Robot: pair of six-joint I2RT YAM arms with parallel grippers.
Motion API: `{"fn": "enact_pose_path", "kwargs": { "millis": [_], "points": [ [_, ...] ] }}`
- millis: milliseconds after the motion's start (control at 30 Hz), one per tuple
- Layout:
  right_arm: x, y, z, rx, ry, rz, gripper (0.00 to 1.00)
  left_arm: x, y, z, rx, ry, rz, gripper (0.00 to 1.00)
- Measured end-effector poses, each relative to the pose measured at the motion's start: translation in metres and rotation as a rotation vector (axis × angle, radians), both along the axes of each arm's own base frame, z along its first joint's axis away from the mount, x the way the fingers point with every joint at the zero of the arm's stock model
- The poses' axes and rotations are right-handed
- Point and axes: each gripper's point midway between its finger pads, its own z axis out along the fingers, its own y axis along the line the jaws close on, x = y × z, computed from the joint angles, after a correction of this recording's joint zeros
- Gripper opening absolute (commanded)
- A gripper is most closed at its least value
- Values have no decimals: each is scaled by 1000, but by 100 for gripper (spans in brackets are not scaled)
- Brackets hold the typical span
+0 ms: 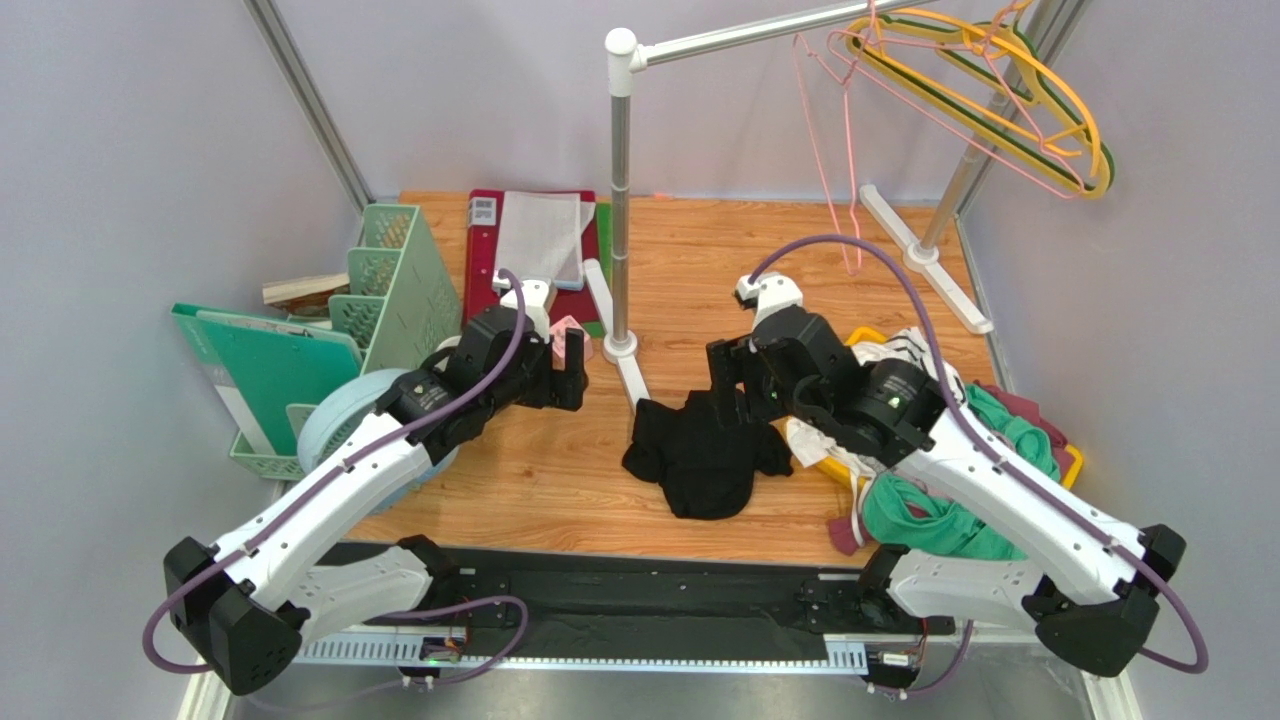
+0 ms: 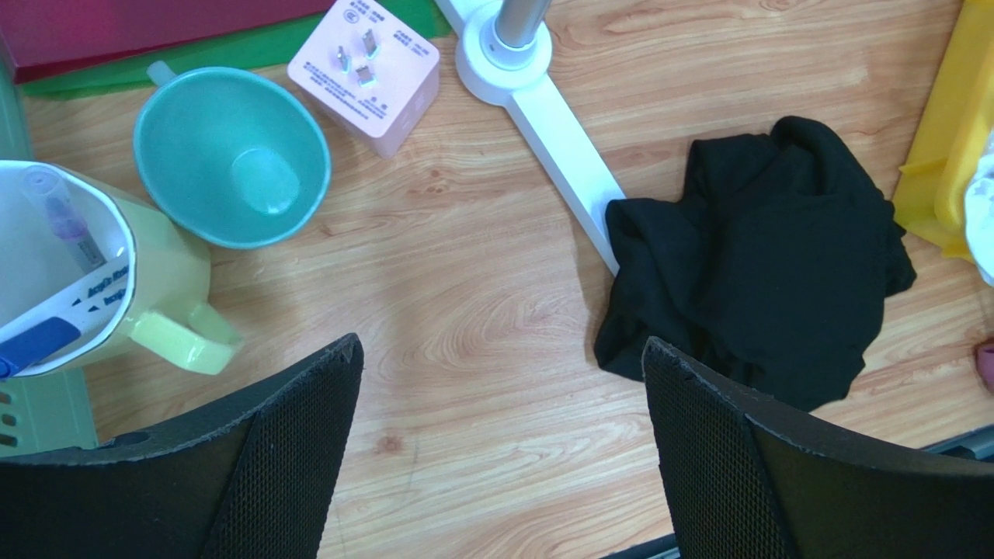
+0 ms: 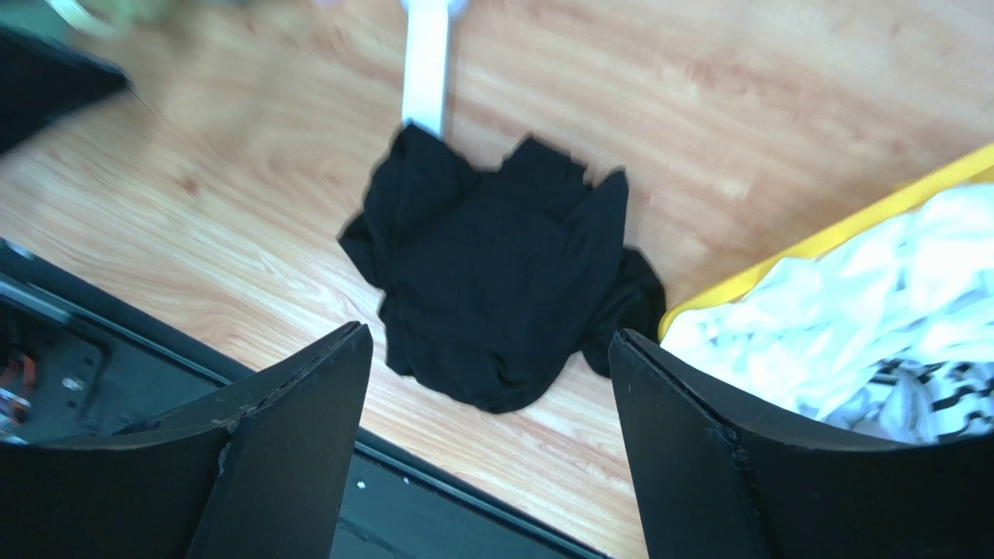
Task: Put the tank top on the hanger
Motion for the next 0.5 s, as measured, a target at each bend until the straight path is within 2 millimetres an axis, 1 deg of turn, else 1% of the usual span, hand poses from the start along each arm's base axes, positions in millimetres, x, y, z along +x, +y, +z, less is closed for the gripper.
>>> {"fn": "enact_pose_path", "kwargs": {
  "millis": [33,100,167,233,367,400,500],
  "points": [
    [2,0,11,13,-21,-2,79,-1,-1,0,-3,2,-4,94],
    [8,-4,42,42,-76,-15,79,-1,-3,1,-13,3,-7,94],
    [15,-11,68,71,-123,-42,79,-1,-5,1,-25,5,-12,93],
    [24,-25,93,83,-159,-82,79,-1,-8,3,-38,4,-16,93],
    [54,-61,153,98,-270,-199,79,-2,-11,4,-49,3,-23,93],
    [60,-67,164,98,-295,-218,79,-2,-11,4,-49,4,-24,93],
    [79,-94,196,87,-373,-290,79,-2,-11,4,-51,4,-26,93]
  ]
}}
